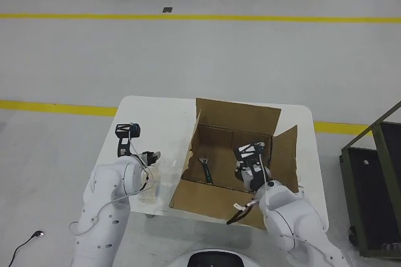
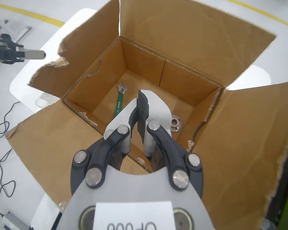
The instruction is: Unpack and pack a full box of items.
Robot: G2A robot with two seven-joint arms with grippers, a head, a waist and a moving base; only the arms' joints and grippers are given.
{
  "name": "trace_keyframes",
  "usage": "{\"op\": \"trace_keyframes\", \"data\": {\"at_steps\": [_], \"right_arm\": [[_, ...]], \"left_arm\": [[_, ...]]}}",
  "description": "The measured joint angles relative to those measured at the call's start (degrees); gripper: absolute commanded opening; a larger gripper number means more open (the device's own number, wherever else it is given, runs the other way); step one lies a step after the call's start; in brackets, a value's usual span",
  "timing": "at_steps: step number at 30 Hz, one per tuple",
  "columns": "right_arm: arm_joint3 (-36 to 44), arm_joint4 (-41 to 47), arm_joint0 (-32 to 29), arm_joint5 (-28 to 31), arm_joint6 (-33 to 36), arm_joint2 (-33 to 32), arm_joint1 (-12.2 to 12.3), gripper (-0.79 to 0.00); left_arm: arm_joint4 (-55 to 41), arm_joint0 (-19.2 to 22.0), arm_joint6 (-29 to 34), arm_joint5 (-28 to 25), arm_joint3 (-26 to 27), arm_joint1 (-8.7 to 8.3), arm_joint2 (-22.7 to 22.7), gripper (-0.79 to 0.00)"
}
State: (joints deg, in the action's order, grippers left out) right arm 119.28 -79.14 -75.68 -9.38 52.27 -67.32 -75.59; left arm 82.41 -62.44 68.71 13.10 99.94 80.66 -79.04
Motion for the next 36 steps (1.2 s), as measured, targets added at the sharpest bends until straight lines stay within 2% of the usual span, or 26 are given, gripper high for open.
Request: {"op": "trace_keyframes", "data": {"at_steps": [6, 21, 24, 33, 36], "right_arm": [[-8.63, 2.17, 6.11, -1.42, 1.85, 1.79, -0.84, -0.785], [-8.60, 2.13, 6.05, -1.41, 1.82, 1.77, -0.83, -0.785], [-10.82, 0.38, 6.55, -1.40, 1.36, 2.56, -0.94, -0.785], [-25.08, 2.89, 18.94, -2.25, 7.82, 11.17, -3.73, -0.785], [-31.50, 4.50, 23.00, -2.98, 7.44, 13.90, -4.97, -0.785]], "left_arm": [[0.00, 0.00, 0.00, 0.00, 0.00, 0.00, 0.00, 0.000], [0.00, 0.00, 0.00, 0.00, 0.00, 0.00, 0.00, 0.000], [0.00, 0.00, 0.00, 0.00, 0.00, 0.00, 0.00, 0.000], [0.00, 0.00, 0.00, 0.00, 0.00, 0.00, 0.00, 0.000], [0.00, 0.00, 0.00, 0.00, 0.00, 0.00, 0.00, 0.000]]}}
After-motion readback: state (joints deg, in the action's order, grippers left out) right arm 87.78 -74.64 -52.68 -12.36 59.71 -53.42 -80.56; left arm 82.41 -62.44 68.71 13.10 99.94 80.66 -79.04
